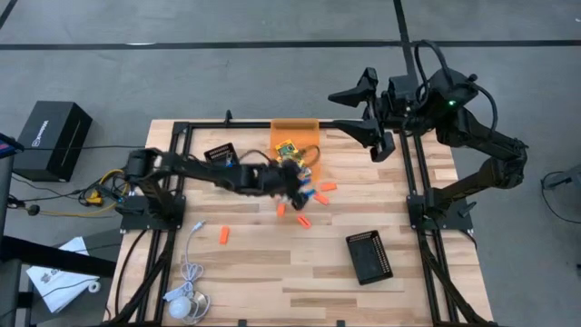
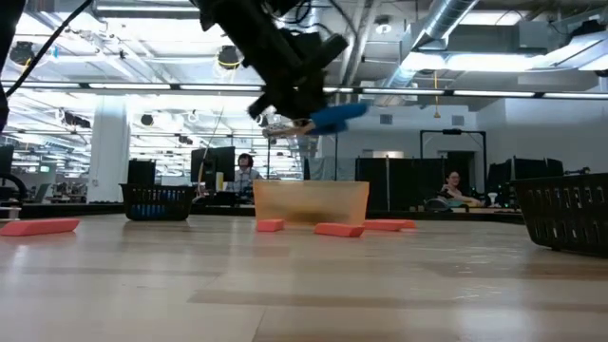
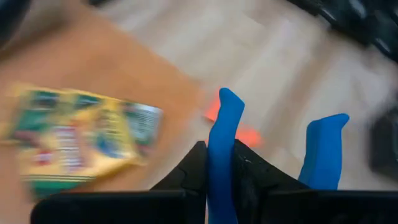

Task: Pick & Place School Supplies
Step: Put the blue hole puncher into the top black bin

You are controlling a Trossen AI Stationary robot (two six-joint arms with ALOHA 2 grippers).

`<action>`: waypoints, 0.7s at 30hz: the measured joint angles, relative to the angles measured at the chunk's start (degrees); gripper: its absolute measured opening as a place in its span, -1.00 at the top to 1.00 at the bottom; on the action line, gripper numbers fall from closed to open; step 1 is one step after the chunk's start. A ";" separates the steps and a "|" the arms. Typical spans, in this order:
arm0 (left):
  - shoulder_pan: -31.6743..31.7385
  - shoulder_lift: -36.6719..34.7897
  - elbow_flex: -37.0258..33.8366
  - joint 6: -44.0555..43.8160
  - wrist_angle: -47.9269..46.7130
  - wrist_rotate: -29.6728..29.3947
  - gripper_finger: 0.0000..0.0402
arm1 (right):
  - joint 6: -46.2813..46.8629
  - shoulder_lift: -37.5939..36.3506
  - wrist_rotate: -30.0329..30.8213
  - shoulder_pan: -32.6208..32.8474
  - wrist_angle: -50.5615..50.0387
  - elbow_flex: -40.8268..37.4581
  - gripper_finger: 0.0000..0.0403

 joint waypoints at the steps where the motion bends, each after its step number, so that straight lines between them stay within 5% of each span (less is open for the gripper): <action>1: 1.15 -1.14 -1.06 -1.08 0.05 -0.96 0.83 | 0.00 0.00 -0.01 0.14 -0.01 0.00 -0.29; 13: 10.72 -18.94 -18.64 -18.88 -3.69 -14.01 0.83 | 0.00 -0.65 -3.10 0.56 0.01 0.00 -0.29; 21: 15.19 -29.26 -28.44 -26.99 -7.83 -16.83 0.83 | 0.62 -0.76 -5.95 -1.42 0.18 0.02 -0.29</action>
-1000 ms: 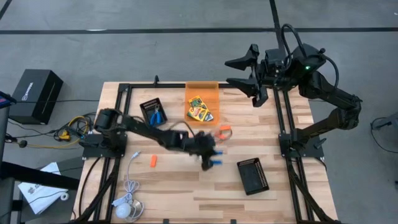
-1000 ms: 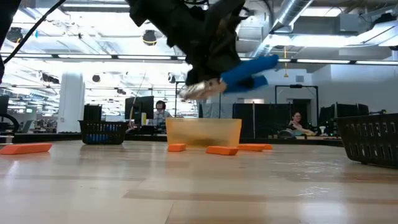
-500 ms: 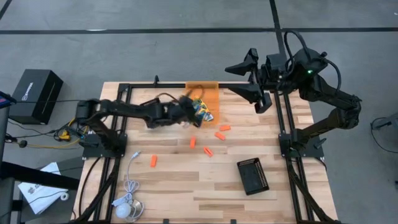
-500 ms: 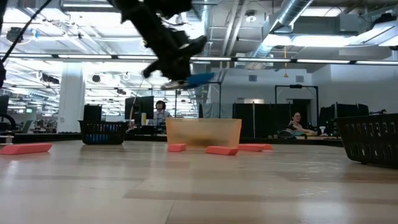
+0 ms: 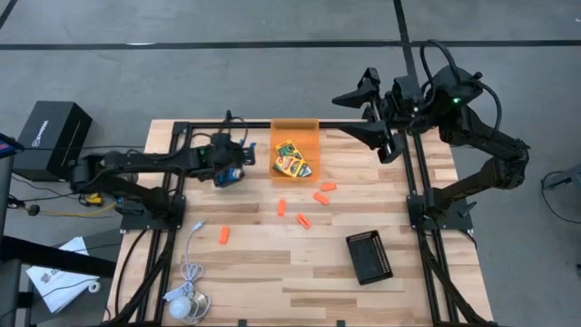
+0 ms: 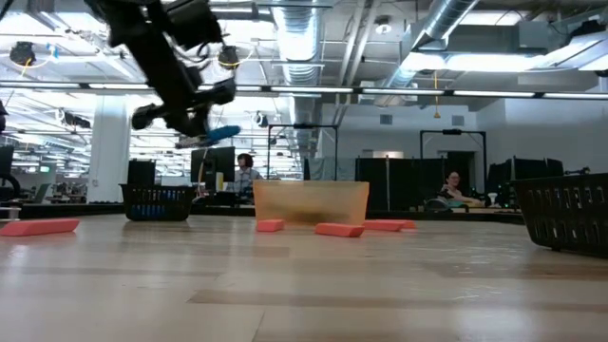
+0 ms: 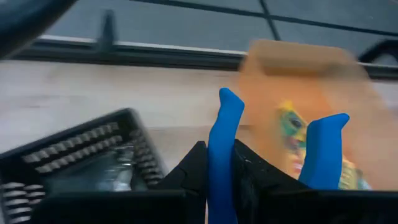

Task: Pick & Place School Supplies
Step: Put the blue hole puncher into the top black bin

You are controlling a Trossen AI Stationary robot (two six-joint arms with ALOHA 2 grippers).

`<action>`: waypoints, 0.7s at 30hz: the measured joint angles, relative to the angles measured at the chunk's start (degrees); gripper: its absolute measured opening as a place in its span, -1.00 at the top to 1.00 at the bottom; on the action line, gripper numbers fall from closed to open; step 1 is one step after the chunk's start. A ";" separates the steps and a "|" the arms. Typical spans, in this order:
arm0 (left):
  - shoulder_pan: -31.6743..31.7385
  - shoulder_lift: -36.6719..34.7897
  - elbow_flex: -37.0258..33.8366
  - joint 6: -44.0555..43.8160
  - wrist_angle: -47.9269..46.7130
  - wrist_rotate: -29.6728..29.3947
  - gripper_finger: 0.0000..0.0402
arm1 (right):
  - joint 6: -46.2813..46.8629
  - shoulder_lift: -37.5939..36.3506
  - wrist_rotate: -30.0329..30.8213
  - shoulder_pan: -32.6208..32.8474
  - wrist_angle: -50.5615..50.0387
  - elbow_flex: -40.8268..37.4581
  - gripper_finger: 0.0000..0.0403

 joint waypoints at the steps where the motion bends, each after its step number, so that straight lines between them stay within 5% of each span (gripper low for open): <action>1: 0.52 -0.68 -0.70 -0.49 -0.15 0.07 0.83 | 0.42 0.00 -0.02 -0.32 0.02 0.00 -0.29; 15: 8.99 -7.84 -6.34 -1.14 -3.66 1.64 0.83 | 1.07 -0.02 -0.17 -4.98 -0.29 0.00 -0.29; 21: 11.02 -7.80 -6.34 -5.49 -6.77 1.64 0.83 | 4.11 -0.01 -7.75 -9.19 -0.28 0.00 -0.29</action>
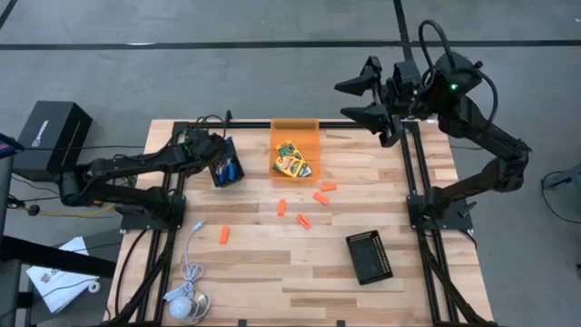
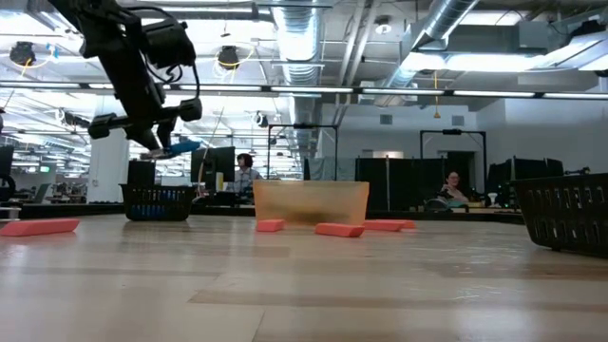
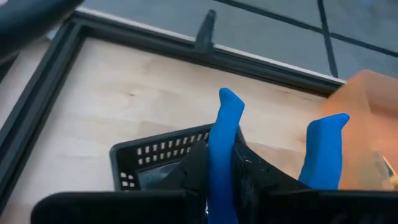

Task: Pick & Place School Supplies
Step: Put the blue hole puncher into the top black bin

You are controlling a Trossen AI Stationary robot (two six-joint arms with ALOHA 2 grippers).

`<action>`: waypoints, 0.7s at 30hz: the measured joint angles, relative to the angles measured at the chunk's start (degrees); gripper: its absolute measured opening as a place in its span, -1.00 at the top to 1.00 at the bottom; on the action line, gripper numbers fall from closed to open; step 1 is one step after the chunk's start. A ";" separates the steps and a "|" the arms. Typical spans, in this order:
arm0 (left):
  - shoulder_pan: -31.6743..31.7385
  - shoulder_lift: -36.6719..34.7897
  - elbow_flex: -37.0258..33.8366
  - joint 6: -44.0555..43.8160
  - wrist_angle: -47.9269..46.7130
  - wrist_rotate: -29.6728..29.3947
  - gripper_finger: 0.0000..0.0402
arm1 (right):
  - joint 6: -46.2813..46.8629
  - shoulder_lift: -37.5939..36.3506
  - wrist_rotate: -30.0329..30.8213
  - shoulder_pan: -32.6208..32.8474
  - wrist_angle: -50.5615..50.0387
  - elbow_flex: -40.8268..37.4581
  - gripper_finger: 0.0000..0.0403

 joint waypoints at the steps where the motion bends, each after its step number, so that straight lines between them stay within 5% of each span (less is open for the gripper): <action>1: 0.32 0.00 0.00 -0.78 -0.48 -0.02 0.83 | 0.70 -0.01 -1.59 -0.91 -0.04 0.00 -0.29; 12: 1.04 1.53 0.02 -7.17 -3.20 1.43 0.83 | 3.90 0.01 -14.34 -10.52 0.80 0.00 -0.29; 21: 0.89 6.80 0.03 -7.66 -3.08 4.34 0.83 | 4.06 0.01 -18.70 -13.61 1.47 0.00 -0.29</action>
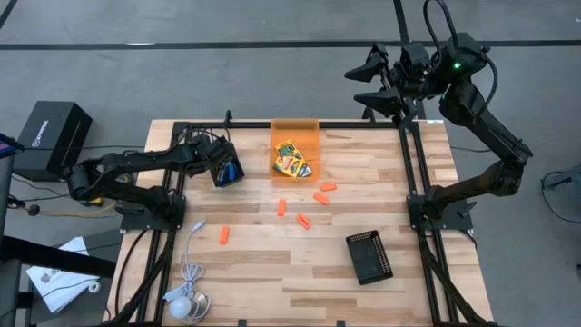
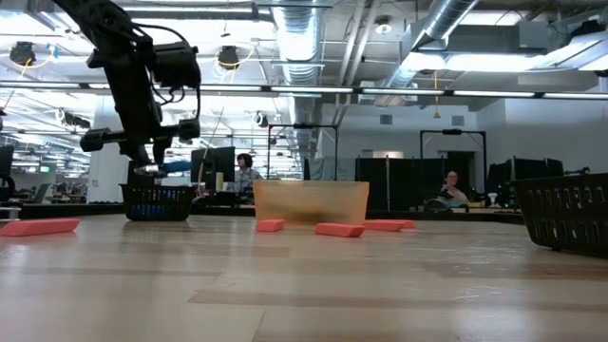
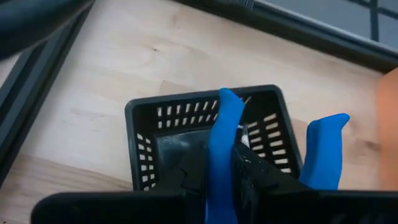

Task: Pick & Place School Supplies
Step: Put the blue hole puncher into the top black bin

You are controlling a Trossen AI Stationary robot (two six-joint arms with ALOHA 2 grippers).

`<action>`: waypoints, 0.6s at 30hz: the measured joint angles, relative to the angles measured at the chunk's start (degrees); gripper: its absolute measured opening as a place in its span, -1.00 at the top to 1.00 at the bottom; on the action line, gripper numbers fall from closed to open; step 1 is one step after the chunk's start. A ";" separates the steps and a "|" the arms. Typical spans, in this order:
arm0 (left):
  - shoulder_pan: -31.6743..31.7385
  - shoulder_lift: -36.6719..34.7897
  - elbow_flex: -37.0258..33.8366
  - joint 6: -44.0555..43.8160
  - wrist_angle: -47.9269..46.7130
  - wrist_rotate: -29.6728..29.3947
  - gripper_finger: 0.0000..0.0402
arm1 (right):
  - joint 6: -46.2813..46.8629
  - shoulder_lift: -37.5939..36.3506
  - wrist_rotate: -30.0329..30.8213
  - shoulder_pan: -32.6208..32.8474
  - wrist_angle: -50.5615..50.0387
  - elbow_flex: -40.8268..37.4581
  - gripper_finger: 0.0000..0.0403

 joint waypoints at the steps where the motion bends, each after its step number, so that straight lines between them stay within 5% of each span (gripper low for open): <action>1: 0.00 0.50 0.00 0.00 0.05 0.17 0.83 | 0.01 0.00 -0.38 -0.19 -0.01 0.00 -0.29; 18: 0.00 5.12 0.02 0.00 0.30 1.96 0.83 | 0.46 0.00 -1.88 -0.65 -0.03 0.00 -0.29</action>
